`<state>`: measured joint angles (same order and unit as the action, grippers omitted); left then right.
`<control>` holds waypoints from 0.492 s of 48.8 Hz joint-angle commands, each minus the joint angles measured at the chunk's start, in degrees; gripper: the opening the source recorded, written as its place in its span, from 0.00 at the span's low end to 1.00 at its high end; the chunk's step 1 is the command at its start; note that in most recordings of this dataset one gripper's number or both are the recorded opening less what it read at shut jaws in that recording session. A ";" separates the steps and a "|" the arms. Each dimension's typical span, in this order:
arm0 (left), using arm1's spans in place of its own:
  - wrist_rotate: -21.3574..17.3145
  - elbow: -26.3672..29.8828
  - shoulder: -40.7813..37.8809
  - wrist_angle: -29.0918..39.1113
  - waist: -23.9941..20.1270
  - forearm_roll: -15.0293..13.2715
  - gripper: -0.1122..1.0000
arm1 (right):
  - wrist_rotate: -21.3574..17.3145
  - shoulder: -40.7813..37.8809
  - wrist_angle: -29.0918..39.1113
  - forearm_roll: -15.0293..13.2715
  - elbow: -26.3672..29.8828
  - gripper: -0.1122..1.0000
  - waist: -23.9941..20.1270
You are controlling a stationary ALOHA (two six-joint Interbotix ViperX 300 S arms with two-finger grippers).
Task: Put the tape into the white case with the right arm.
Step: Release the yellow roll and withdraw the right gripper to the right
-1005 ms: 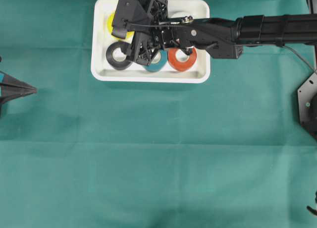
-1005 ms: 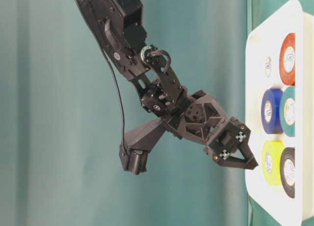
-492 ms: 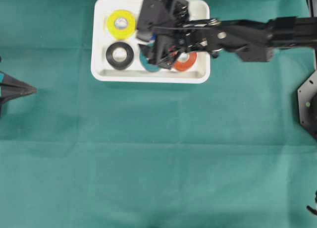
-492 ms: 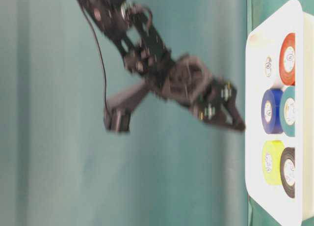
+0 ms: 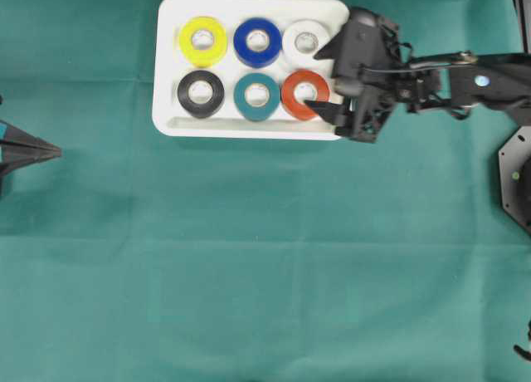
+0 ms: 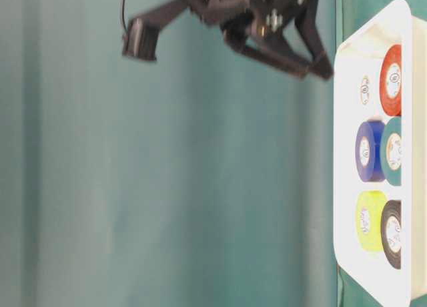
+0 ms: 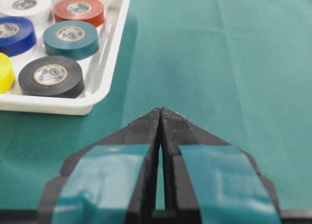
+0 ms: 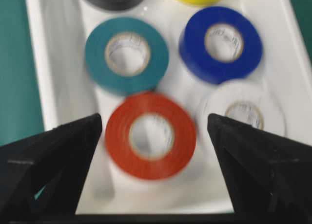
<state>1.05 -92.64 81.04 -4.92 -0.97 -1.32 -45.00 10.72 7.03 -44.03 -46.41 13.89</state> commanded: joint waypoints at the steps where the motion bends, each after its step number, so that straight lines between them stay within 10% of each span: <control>1: 0.00 0.70 -0.35 -0.53 -0.09 0.00 0.10 | -0.09 3.60 -0.88 -0.18 -1.76 0.83 0.18; 24: -0.09 0.62 -0.26 -0.53 -0.09 0.00 0.10 | -0.35 18.54 -5.62 -0.09 -16.17 0.82 0.26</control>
<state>1.05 -92.55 81.12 -4.92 -0.88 -1.32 -45.18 26.72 3.08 -44.12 -61.52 14.06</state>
